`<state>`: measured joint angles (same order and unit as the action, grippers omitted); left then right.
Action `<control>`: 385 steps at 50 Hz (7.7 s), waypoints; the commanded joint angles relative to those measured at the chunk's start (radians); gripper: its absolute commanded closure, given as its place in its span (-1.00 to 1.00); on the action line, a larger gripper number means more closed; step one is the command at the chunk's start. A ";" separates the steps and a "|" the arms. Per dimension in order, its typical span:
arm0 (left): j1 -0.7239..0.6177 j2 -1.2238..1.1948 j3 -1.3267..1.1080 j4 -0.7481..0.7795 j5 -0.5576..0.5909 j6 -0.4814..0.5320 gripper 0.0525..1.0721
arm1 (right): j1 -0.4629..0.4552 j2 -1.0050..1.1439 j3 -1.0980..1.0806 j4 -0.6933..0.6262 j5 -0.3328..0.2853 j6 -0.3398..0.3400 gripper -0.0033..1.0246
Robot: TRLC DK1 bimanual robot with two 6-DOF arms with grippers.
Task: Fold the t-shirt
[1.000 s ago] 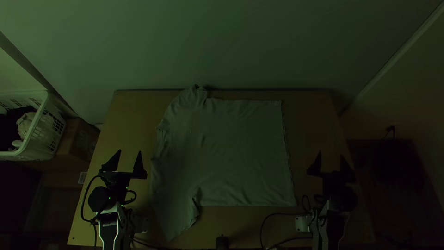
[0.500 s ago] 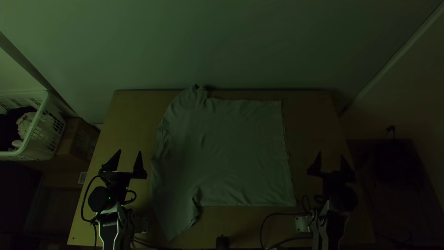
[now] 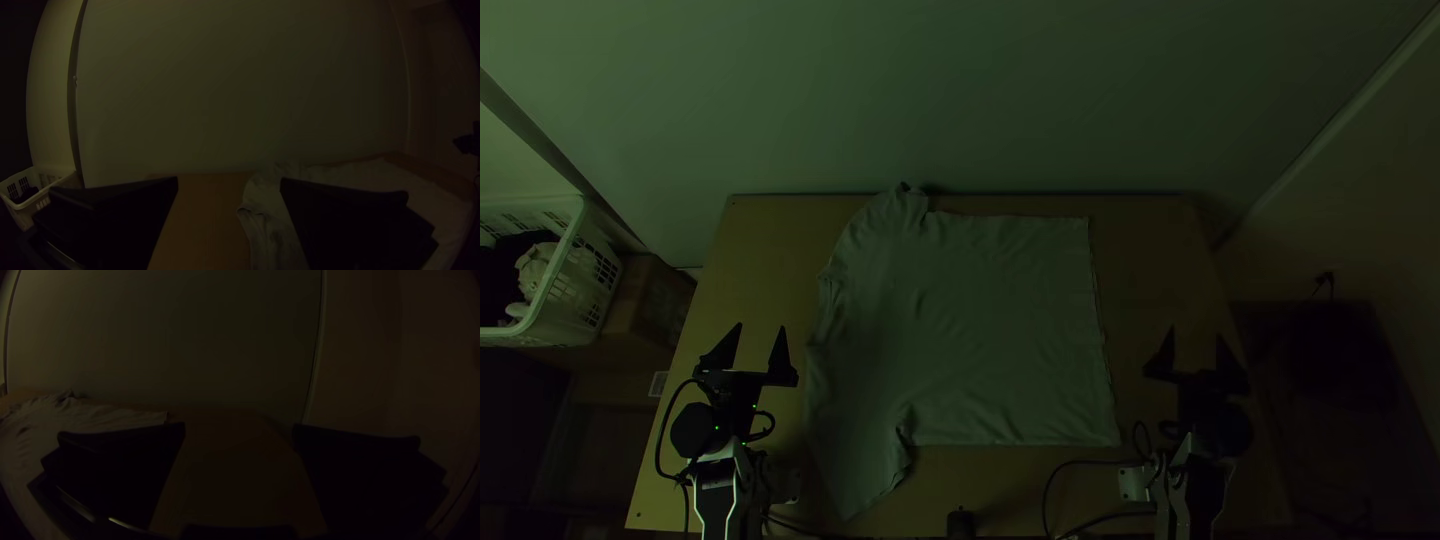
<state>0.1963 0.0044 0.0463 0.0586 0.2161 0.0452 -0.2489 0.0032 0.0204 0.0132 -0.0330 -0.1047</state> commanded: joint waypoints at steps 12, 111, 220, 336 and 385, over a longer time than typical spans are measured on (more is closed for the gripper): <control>-0.024 -0.004 -0.049 -0.019 -0.006 -0.070 -0.92 | 0.007 -0.006 -0.013 -0.021 0.008 0.013 -0.91; -0.100 0.954 1.047 -0.095 -0.149 -0.077 -0.92 | 0.200 1.075 1.037 0.031 0.019 0.085 -0.91; -0.322 2.442 2.210 -0.666 -0.176 -0.130 -0.42 | 0.298 1.874 1.538 -0.288 0.033 0.278 -0.91; -0.218 2.297 2.066 -0.695 -0.173 -0.088 0.95 | 0.438 2.532 2.274 -0.714 0.114 0.436 0.94; -0.222 2.051 1.781 -0.572 -0.123 -0.100 0.95 | 0.422 2.295 2.109 -0.772 0.191 0.341 0.94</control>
<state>-0.0322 2.1395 1.8919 -0.5308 0.0864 -0.0559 0.1871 2.3566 2.1792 -0.7471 0.1425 0.2504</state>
